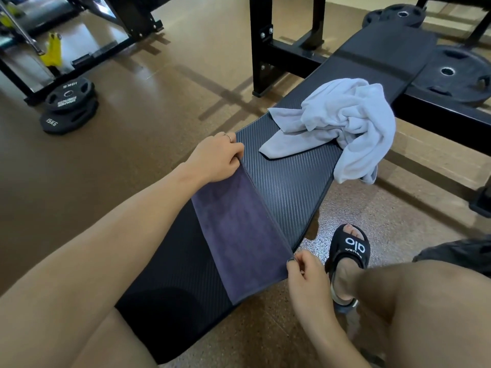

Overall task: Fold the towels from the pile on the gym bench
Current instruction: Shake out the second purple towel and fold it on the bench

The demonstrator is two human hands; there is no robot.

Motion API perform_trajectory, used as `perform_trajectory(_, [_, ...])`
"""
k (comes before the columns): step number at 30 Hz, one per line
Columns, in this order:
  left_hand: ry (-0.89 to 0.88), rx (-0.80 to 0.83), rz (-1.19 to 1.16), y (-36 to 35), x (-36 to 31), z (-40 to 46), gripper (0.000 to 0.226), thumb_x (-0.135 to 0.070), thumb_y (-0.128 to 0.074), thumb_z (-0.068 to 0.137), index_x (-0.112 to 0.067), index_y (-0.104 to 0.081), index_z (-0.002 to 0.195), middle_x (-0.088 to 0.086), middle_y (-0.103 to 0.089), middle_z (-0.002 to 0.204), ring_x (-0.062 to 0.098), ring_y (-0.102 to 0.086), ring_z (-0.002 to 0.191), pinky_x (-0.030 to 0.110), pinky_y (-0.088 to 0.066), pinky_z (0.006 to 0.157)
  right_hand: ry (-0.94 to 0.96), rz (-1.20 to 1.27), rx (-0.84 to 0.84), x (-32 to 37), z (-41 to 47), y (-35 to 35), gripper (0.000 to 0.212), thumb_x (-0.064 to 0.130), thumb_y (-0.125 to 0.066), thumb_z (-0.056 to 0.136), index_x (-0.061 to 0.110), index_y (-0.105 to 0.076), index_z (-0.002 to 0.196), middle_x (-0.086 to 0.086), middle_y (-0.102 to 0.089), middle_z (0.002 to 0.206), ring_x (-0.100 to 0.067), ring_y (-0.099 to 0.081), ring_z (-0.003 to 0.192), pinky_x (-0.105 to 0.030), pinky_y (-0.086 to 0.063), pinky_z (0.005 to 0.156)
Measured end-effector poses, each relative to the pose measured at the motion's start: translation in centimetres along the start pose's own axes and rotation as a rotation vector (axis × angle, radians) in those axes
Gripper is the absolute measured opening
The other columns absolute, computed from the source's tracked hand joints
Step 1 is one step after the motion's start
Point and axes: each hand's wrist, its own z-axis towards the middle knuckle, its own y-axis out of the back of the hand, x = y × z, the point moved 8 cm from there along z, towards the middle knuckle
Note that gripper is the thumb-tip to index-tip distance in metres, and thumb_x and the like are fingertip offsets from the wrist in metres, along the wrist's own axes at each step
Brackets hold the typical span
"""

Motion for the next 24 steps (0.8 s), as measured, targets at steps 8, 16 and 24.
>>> perform_trajectory(8, [0.204, 0.123, -0.36, -3.4, 1.9, 0.3, 0.01, -0.019, -0.058, 0.096, -0.015, -0.065, 0.103, 0.0, -0.056, 0.103, 0.018, -0.053, 0.093, 0.028, -0.039, 0.082, -0.084, 0.038, -0.013, -1.1, 0.6, 0.1, 0.025, 0.018, -0.054, 0.093, 0.015, -0.043, 0.07, -0.004, -0.049, 0.075, -0.019, -0.044, 0.069, -0.04, -0.036, 0.064])
perform_trajectory(16, [0.236, 0.089, -0.36, -3.9, 2.7, 0.5, 0.007, -0.018, -0.06, 0.094, -0.012, -0.063, 0.098, 0.0, -0.055, 0.102, 0.018, -0.051, 0.093, 0.026, -0.035, 0.082, -0.129, 0.151, -0.012, -1.6, 1.2, -0.1, 0.029, 0.017, -0.057, 0.09, 0.013, -0.041, 0.067, -0.005, -0.045, 0.069, -0.018, -0.041, 0.066, -0.038, -0.034, 0.063])
perform_trajectory(24, [0.258, 0.077, -0.364, -4.6, 2.5, 0.8, 0.01, -0.02, -0.058, 0.095, -0.011, -0.062, 0.099, 0.002, -0.052, 0.101, 0.018, -0.051, 0.092, 0.029, -0.038, 0.082, -0.156, 0.189, -0.074, -1.9, 1.3, 0.3, 0.029, 0.035, -0.059, 0.075, 0.02, -0.039, 0.061, -0.002, -0.046, 0.07, -0.019, -0.044, 0.067, -0.041, -0.038, 0.065])
